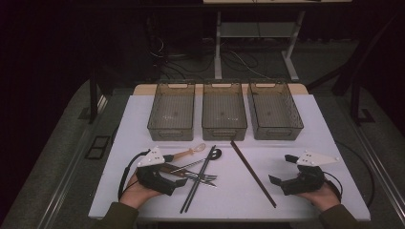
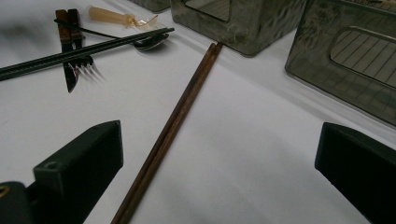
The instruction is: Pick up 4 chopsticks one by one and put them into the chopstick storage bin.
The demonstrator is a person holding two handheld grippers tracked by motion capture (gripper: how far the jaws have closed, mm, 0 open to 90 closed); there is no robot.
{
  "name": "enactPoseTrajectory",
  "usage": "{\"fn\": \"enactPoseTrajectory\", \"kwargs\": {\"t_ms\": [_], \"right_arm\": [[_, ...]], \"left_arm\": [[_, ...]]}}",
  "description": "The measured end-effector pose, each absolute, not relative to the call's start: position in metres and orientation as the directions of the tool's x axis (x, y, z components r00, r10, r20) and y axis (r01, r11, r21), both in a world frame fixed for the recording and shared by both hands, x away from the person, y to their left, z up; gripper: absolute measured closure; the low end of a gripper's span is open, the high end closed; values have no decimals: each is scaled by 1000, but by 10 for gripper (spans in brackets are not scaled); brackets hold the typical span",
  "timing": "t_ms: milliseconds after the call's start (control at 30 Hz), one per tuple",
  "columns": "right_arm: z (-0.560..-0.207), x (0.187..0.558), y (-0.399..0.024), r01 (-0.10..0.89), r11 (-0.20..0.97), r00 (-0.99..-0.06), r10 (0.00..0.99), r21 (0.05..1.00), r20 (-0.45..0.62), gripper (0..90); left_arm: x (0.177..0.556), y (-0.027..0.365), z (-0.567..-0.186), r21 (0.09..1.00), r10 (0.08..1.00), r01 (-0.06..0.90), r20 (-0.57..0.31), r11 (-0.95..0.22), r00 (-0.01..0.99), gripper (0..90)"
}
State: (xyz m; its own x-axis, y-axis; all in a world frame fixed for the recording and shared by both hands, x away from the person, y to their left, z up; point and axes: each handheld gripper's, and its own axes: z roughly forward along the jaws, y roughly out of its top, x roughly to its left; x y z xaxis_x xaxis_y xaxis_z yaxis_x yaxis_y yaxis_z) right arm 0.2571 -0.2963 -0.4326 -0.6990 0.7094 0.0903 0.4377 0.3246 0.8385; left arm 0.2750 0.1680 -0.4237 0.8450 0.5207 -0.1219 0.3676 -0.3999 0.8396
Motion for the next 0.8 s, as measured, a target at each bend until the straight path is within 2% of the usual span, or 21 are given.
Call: {"fn": "enactPoseTrajectory", "kwargs": {"t_ms": [333,500,800], "right_arm": [[-433,259,-298,450,312,-697,708,837,111,8],[-432,257,-297,446,317,-695,711,837,101,8],[-432,258,-296,453,319,-694,712,833,105,8]], "left_arm": [[274,167,-423,835,531,379,-127,-398,838,83],[270,168,-422,829,527,391,-141,-400,838,169],[266,166,-420,830,513,396,-160,-393,843,408]]}}
